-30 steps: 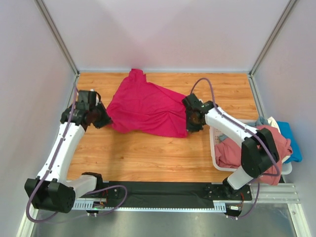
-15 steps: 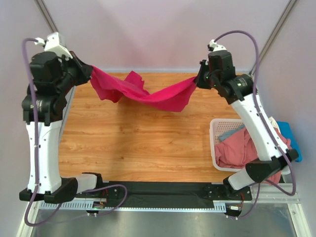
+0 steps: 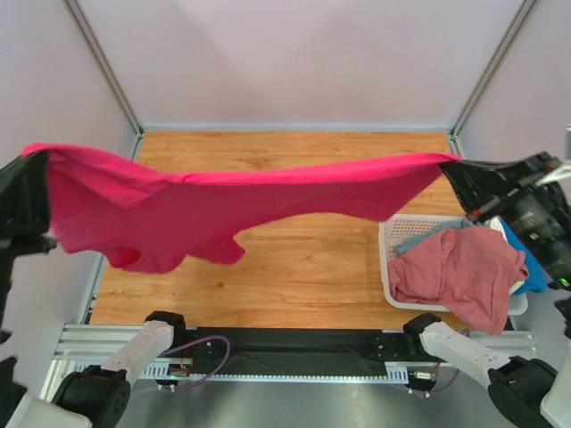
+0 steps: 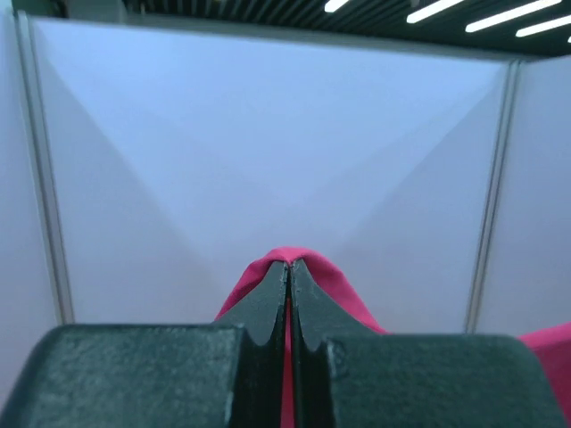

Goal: Fold and stack the t-shirts
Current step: Flatten the tshirt out

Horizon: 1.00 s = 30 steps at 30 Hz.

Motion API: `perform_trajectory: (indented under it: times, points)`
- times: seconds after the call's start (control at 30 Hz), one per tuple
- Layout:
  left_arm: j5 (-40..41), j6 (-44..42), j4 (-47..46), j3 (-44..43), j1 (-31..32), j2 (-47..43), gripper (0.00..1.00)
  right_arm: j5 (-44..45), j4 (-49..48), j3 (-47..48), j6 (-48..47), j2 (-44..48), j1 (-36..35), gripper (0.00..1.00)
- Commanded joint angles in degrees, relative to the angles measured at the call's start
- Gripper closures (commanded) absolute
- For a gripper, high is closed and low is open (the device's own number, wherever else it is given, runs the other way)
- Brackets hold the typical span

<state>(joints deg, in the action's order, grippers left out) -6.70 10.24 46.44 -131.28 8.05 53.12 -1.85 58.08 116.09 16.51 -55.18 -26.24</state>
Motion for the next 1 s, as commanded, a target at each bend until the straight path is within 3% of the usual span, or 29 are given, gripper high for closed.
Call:
perform_trajectory:
  times: [0.0, 0.17, 0.23, 0.43, 0.47, 0.53, 0.7, 0.83, 0.97]
  points:
    - [3.78, -6.10, -3.54, -3.62, 2.93, 0.58, 1.00, -4.13, 3.53, 2.99, -1.66, -1.16, -0.39, 1.00]
    - [5.73, -8.84, -4.95, -3.46, 4.69, 5.66, 1.00, -3.78, -0.86, -2.96, -0.96, -3.62, -0.39, 1.00]
    - [4.77, -8.83, -6.26, 2.06, 4.69, 8.04, 1.00, -3.26, -5.23, -9.64, -1.13, -5.55, -0.39, 1.00]
    - [5.20, -12.61, -18.37, 31.32, 3.90, 15.77, 1.00, 1.05, -19.98, -27.27, -4.20, -15.64, 1.01, 1.00]
    - [3.29, -12.87, -21.18, 38.31, 3.12, 17.44, 1.00, 0.88, -22.12, -28.89, -3.60, -17.58, 2.15, 1.00]
    - [0.74, -10.95, -29.45, 44.33, -0.57, 24.98, 1.00, -3.24, -30.37, -33.88, -1.58, -24.25, 6.28, 1.00]
    - [-4.11, -7.26, -36.50, 37.70, -3.83, 52.62, 1.00, -4.65, -38.39, -31.03, -2.36, -43.23, 11.37, 1.00]
    - [-7.88, -3.65, -38.87, 25.66, -5.15, 68.49, 1.00, -6.15, -33.84, -18.64, -4.21, -60.61, 14.19, 1.00]
    - [-11.84, -1.10, -35.81, 9.84, -5.42, 81.76, 1.00, -8.08, -29.35, -6.27, -4.74, -69.94, 16.57, 1.00]
